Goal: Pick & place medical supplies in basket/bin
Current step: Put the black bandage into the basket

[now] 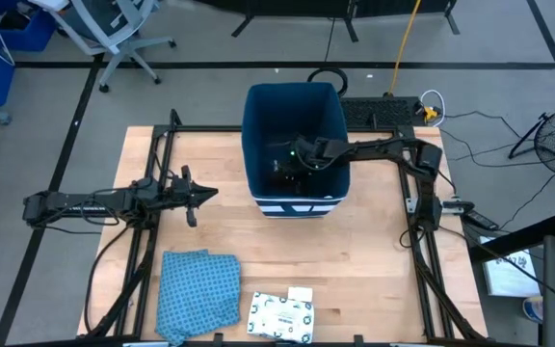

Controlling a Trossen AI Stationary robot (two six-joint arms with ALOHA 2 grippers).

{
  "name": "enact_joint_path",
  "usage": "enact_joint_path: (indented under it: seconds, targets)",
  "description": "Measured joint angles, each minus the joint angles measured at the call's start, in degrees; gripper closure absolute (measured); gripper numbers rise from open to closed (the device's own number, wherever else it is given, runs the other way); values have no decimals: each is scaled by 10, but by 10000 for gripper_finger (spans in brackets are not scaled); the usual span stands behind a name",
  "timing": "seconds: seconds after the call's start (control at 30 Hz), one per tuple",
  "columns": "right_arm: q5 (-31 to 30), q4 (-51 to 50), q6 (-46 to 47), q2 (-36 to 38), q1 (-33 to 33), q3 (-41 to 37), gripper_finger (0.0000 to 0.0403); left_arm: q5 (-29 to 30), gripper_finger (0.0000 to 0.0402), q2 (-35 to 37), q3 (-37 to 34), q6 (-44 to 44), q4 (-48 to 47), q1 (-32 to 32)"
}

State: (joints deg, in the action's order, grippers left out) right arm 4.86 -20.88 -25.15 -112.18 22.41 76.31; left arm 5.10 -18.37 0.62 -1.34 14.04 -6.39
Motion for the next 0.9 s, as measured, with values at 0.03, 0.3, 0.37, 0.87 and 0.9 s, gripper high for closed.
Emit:
enact_joint_path:
  seconds: [0.03,0.3,0.37,0.87,0.9]
  targets:
    - [0,-3,0,-4,0,-1,278,0,380,0,0,0,0,0]
    - [-1,-10,2,-5,1,1,278,0,380,0,0,-2,0,0]
    - [-2,-10,2,-5,1,1,277,0,380,0,0,-3,0,0]
    - [-37,8,31,51,2,0,277,-1,380,0,0,-4,-6,0]
    - [-37,10,34,62,4,0,277,-1,380,0,0,-4,-6,0]
